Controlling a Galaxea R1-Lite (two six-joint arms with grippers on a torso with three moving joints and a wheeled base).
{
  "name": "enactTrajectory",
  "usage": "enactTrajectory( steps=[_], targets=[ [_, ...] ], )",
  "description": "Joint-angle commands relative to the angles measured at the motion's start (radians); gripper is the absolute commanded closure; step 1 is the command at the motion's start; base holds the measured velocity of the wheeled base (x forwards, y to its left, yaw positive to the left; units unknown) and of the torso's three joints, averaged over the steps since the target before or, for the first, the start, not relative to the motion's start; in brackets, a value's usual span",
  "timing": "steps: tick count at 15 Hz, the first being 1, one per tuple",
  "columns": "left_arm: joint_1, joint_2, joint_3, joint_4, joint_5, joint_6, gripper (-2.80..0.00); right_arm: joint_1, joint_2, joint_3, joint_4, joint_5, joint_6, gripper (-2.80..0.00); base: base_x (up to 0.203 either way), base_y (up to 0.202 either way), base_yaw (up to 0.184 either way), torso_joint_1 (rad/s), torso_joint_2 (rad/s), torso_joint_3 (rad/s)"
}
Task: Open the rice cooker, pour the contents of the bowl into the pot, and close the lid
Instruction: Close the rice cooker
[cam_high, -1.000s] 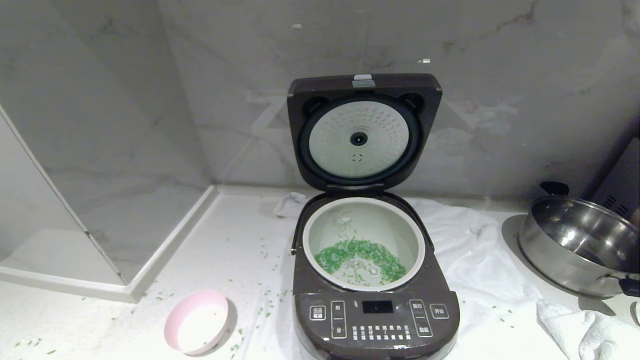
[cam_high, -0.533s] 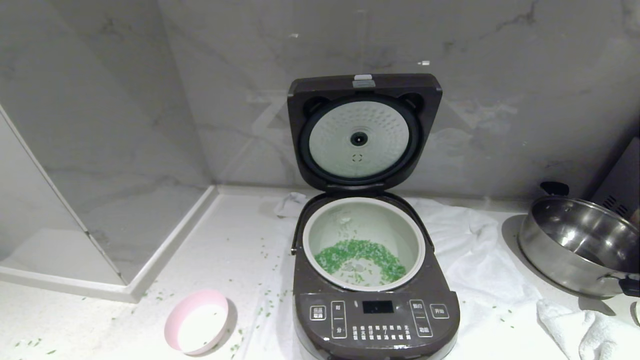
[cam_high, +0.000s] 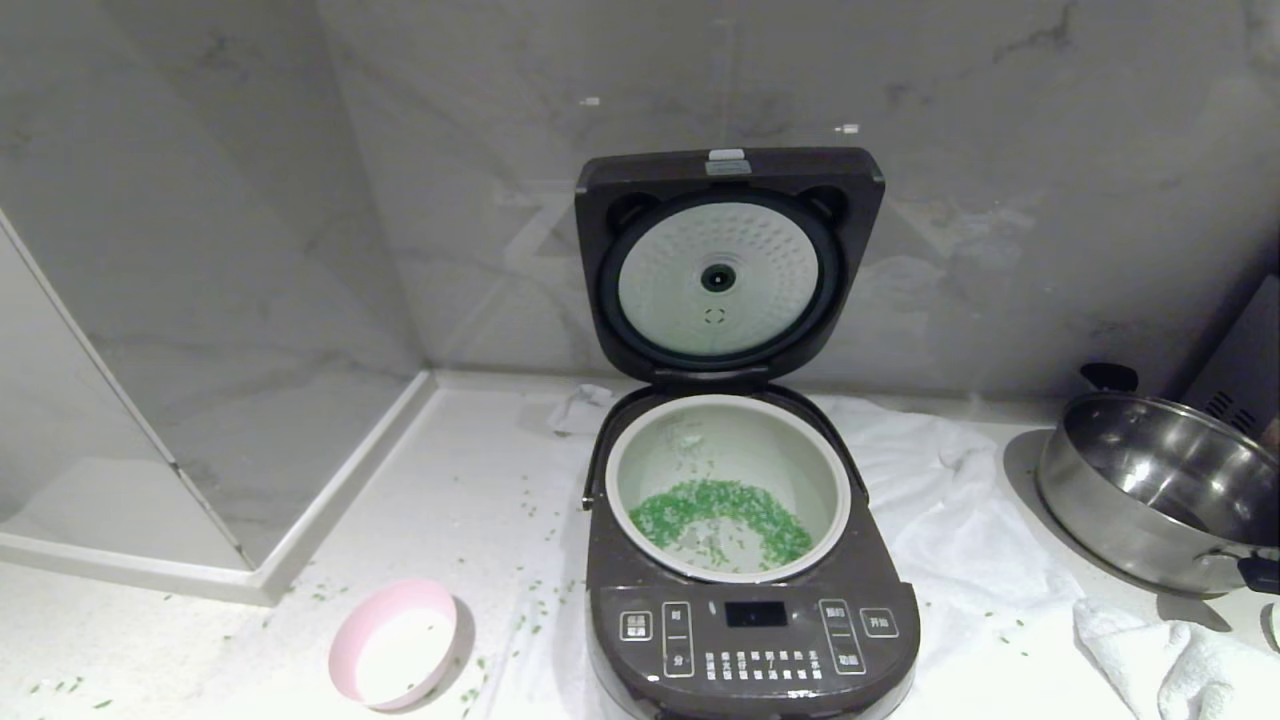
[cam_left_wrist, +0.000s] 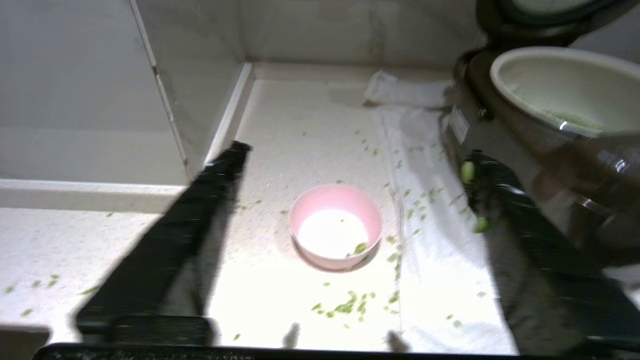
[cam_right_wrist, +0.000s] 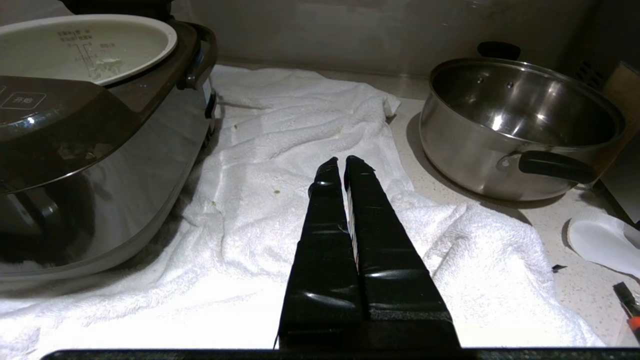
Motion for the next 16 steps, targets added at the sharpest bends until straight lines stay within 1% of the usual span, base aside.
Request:
enactTrajectory(
  steps=[1, 5, 6, 7, 9, 12, 14, 16],
  targets=[
    [0.002, -0.035, 0.017, 0.005, -0.003, 0.011, 0.0, 0.0, -0.002, 0.003, 0.007, 0.001, -0.002, 0.0, 0.0, 0.0, 0.0, 0.0, 0.0, 0.0],
    [0.002, -0.012, -0.017, 0.006, -0.005, 0.013, 0.0, 0.0, -0.002, 0.003, 0.018, 0.012, -0.016, 0.0, 0.0, 0.0, 0.0, 0.0, 0.0, 0.0],
    [0.002, -0.01, -0.023, 0.005, -0.009, 0.026, 0.0, 0.0, -0.002, 0.003, 0.018, 0.014, -0.022, 0.0, 0.0, 0.0, 0.0, 0.0, 0.0, 0.0],
    [0.003, -0.029, -0.009, 0.003, -0.009, 0.045, 0.0, 0.0, -0.002, 0.003, 0.023, 0.014, -0.024, 0.0, 0.0, 0.0, 0.0, 0.0, 0.0, 0.0],
    [0.003, -0.094, 0.024, 0.006, -0.01, 0.062, 0.0, 0.0, -0.002, 0.003, 0.023, 0.011, -0.015, 0.0, 0.0, 0.0, 0.0, 0.0, 0.0, 0.0],
    [0.004, -0.091, 0.027, 0.006, -0.011, 0.066, 0.0, 0.0, -0.002, 0.002, 0.021, 0.006, 0.008, 0.0, 0.0, 0.0, 0.0, 0.0, 0.0, 0.0],
    [0.004, -0.132, 0.058, 0.008, -0.008, 0.066, 0.0, 0.0, -0.002, 0.002, 0.021, 0.006, 0.014, 0.0, 0.0, 0.0, 0.0, 0.0, 0.0, 0.0],
    [0.004, -0.15, 0.086, 0.017, 0.005, 0.067, 0.0, 0.0, -0.002, -0.027, 0.01, 0.0, 0.046, 0.0, 0.0, 0.0, 0.0, 0.0, 0.0, 0.0]
  ],
)
